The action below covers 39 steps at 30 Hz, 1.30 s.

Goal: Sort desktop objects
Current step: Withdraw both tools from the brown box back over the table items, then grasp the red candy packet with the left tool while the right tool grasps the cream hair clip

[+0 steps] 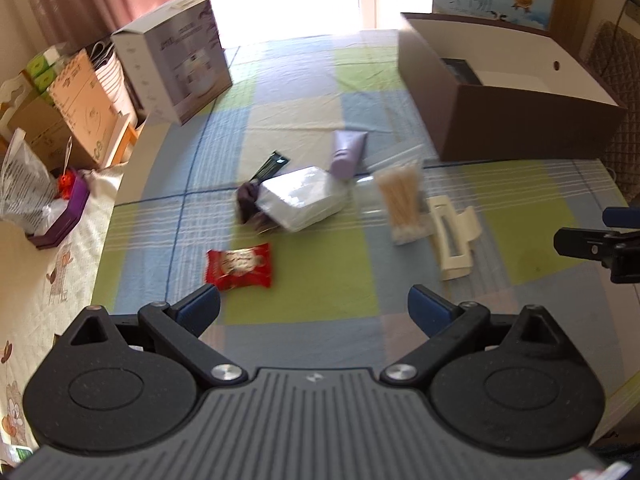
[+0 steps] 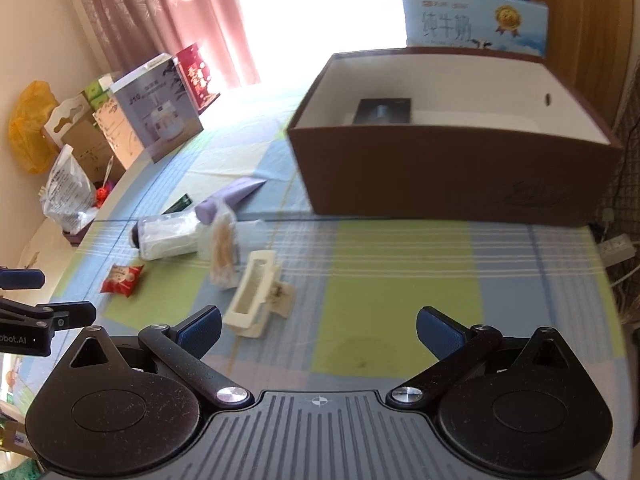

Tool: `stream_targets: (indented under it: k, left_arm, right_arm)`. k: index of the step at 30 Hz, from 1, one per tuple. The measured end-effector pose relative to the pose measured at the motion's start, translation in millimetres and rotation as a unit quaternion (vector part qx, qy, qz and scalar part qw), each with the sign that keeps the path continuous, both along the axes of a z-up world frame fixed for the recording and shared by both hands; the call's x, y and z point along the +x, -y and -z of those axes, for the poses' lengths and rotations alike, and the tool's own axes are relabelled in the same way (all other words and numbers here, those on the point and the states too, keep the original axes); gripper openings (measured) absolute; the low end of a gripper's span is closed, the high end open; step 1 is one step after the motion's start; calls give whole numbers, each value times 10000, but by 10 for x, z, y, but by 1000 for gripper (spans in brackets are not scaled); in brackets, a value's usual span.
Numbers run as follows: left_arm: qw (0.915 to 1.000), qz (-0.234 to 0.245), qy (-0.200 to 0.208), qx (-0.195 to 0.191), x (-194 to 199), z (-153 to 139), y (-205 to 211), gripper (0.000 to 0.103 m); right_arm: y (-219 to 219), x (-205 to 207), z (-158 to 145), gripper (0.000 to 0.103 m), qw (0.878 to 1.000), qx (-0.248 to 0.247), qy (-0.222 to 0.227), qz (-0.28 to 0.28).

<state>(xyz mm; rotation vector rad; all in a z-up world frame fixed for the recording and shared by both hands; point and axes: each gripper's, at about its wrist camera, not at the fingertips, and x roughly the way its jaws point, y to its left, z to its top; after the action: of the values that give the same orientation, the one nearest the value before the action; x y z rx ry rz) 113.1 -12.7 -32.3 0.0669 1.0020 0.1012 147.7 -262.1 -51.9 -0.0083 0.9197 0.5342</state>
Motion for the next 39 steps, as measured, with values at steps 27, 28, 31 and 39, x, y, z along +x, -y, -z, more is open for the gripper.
stream_targets:
  k: [27, 28, 31, 39]
  left_arm:
    - [9998, 74, -168, -109, 359, 558, -960, 95]
    - [9997, 91, -184, -120, 381, 580, -963, 95]
    - [9995, 146, -223, -149, 446, 647, -978, 95]
    - [9989, 249, -349, -176, 595, 777, -1014, 94]
  right_arm:
    - [-999, 155, 629, 70, 9980, -610, 7, 168]
    - [-1013, 173, 653, 68, 9976, -667, 14, 179]
    - [-1016, 211, 707, 59, 9969, -763, 17, 208]
    - [-876, 299, 757, 32, 9943, -922, -40, 529]
